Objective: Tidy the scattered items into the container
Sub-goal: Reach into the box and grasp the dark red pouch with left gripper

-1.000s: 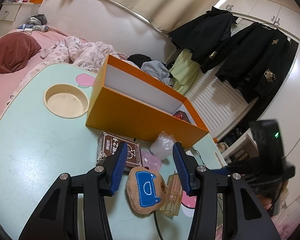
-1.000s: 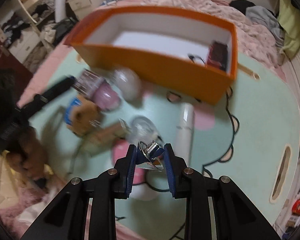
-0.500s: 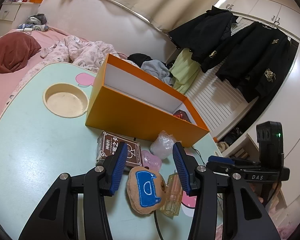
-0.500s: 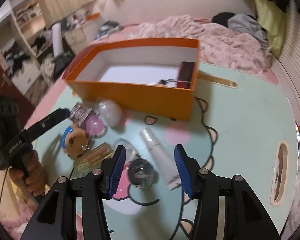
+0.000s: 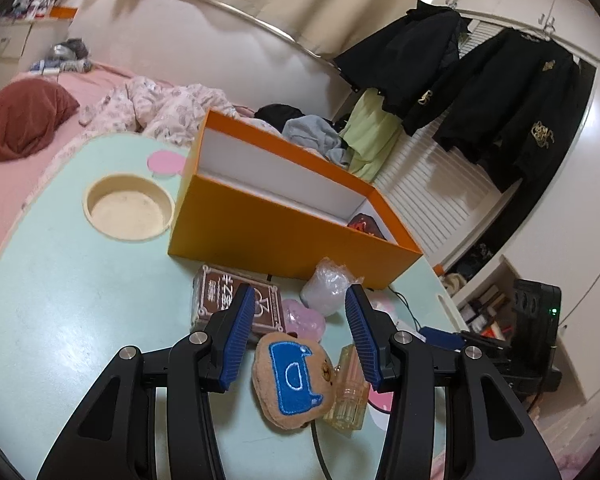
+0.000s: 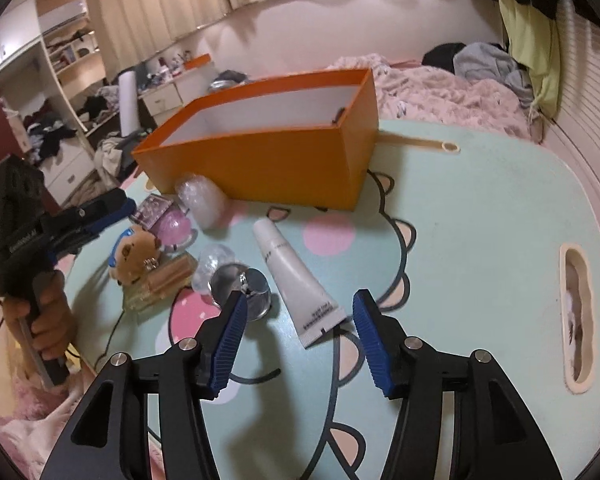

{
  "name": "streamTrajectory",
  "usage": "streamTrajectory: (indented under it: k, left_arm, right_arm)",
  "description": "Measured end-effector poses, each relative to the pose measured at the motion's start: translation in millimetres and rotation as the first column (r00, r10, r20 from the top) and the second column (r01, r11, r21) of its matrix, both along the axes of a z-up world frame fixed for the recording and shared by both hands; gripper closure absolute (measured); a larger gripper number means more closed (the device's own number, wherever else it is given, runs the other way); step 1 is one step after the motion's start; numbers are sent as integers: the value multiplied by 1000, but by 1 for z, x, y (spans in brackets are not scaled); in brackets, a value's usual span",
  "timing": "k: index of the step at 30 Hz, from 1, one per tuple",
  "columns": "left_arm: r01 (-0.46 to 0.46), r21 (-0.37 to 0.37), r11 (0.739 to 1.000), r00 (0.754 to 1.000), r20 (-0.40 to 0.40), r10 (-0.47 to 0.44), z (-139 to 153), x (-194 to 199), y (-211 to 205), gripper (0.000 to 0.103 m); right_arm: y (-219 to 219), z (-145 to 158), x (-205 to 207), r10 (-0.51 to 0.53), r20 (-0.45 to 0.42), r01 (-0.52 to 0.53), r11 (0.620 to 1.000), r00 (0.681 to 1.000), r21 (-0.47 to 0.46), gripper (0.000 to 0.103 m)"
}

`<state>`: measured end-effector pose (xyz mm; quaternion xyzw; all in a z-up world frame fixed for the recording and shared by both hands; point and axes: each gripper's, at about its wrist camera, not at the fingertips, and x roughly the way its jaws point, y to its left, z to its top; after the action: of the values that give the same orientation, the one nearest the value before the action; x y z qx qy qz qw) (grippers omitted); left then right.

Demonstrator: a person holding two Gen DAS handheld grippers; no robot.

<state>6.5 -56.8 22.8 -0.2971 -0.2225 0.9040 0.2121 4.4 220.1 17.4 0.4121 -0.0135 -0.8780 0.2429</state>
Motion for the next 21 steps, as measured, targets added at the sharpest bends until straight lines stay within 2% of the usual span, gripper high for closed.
streamTrajectory:
  k: [5, 7, 8, 10, 12, 15, 21]
  left_arm:
    - [64, -116, 991, 998, -2, -65, 46, -19, 35, 55]
    - [104, -157, 982, 993, 69, -94, 63, -40, 59, 55]
    - [130, -173, 976, 985, 135, -108, 67, -55, 72, 55]
    - [180, -198, 964, 955, 272, -122, 65, -86, 98, 55]
    - [232, -200, 952, 919, 367, -147, 57, -117, 122, 55]
    - [225, -185, 957, 888, 444, -123, 41, -150, 140, 55]
    - [204, -182, 962, 856, 510, -85, 20, -180, 155, 54]
  right_arm:
    - [6, 3, 1, 14, -3, -14, 998, 1000, -61, 44]
    - [9, 3, 4, 17, 8, -17, 996, 1000, -87, 44]
    - [11, 4, 5, 18, 6, -18, 995, 1000, -97, 44]
    - [15, 6, 6, 16, 1, -16, 993, 1000, -121, 42]
    - [17, 7, 6, 12, 3, -12, 990, 1000, -137, 40]
    - [20, 7, 4, 13, 11, -12, 987, 1000, -158, 40]
    - [24, 7, 5, 25, 16, -21, 981, 1000, -193, 40]
